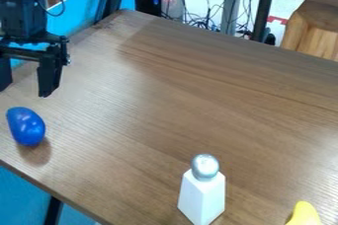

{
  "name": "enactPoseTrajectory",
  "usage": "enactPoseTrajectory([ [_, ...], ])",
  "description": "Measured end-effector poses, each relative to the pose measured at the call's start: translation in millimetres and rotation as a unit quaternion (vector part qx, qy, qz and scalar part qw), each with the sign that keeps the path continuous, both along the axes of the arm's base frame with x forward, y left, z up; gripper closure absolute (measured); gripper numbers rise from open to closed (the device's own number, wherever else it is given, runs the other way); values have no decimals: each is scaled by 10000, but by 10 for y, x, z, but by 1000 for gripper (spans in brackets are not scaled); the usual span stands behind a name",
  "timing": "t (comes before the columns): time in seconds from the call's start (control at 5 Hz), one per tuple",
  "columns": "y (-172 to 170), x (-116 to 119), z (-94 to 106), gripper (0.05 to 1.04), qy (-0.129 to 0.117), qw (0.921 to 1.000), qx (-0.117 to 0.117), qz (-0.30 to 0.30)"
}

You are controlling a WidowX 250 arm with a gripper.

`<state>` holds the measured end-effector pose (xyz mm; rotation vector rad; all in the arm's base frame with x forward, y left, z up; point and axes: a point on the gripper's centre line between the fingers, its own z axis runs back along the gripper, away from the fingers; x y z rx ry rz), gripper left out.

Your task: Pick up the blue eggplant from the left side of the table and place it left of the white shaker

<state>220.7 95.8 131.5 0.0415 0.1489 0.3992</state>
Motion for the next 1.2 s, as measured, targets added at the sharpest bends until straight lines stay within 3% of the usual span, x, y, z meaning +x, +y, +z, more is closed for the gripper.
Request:
enactPoseTrajectory([
  [0.2, -4, -18, -53, 79, 96, 10000, -28, 4],
  [0.6, 69, 24, -110, 80, -185, 9989, 185, 379],
  [0.8, 233, -58, -221, 80, -318, 9939, 261, 1019],
  [1.0, 251, -83, -329, 81, -673, 9806, 334, 1813],
  [1.2, 263, -80, -379, 83, -1069, 9683, 174, 2253],
])
